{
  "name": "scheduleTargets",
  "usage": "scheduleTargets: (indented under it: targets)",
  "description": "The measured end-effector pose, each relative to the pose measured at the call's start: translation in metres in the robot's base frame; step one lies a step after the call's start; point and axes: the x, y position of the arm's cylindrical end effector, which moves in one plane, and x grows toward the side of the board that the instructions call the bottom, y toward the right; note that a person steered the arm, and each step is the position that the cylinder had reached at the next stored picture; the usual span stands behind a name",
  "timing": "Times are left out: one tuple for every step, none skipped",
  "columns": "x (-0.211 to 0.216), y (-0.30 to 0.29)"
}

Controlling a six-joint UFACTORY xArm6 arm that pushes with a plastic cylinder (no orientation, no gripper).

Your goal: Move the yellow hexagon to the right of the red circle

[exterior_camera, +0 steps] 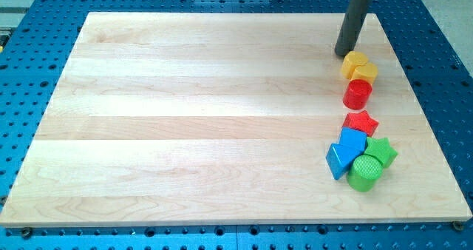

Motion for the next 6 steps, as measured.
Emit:
scheduleTargets:
  targets:
    - [0.048, -0.005]
    - [0.064, -0.015]
    - [0.052, 0.006]
    - [0.091, 0.006]
    - [0.128, -0.016]
    - [0.102, -0.016]
